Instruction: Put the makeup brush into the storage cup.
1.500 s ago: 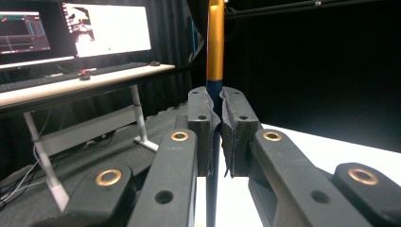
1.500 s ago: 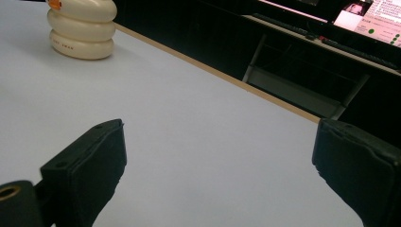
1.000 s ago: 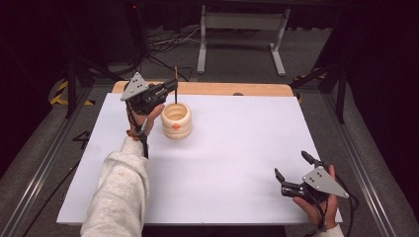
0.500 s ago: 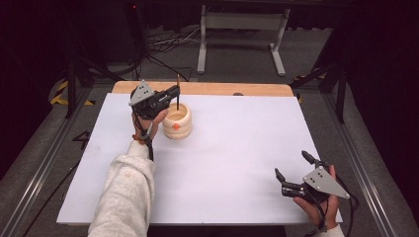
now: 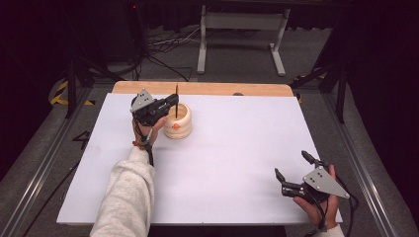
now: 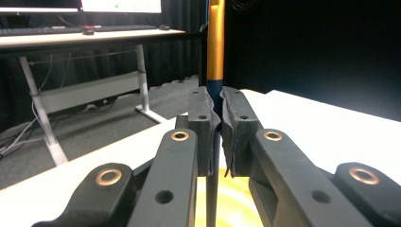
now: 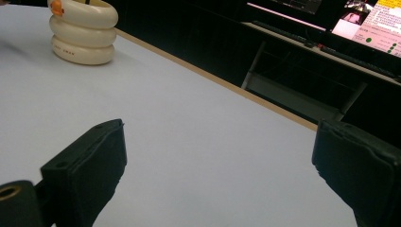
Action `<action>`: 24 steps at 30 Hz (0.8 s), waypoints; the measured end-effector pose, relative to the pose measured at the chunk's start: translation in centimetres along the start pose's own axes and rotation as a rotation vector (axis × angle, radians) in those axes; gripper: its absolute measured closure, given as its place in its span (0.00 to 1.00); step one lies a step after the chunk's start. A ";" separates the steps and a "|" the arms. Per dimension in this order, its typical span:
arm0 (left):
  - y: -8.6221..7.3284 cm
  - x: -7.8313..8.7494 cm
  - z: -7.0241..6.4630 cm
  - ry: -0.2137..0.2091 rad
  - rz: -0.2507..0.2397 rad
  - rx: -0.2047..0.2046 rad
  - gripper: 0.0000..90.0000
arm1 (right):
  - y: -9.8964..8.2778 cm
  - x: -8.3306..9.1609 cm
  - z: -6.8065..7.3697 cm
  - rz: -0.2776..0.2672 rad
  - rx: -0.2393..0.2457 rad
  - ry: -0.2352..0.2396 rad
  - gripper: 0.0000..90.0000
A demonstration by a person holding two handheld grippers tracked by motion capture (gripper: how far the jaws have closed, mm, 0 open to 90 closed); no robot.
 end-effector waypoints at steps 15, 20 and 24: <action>-1.3 0.3 -0.5 0.003 0.046 -0.004 0.93 | 0.0 -0.1 0.2 0.005 0.009 0.002 0.05; -1.2 0.5 -0.5 0.005 0.039 -0.009 0.93 | 0.0 -0.1 0.2 0.004 0.008 0.001 0.05; -1.4 0.5 -0.3 0.014 0.054 -0.007 0.92 | 0.0 -0.1 0.2 0.004 0.010 0.001 0.05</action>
Point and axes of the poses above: each handheld gripper's, and its own axes: x roughly backward along the jaws, y roughly out of its top, z roughly to its left, the point moved 4 cm from there along -x, roughly forward along the jaws, and after that the axes turned 3 degrees about x, right-handed, at the moved point
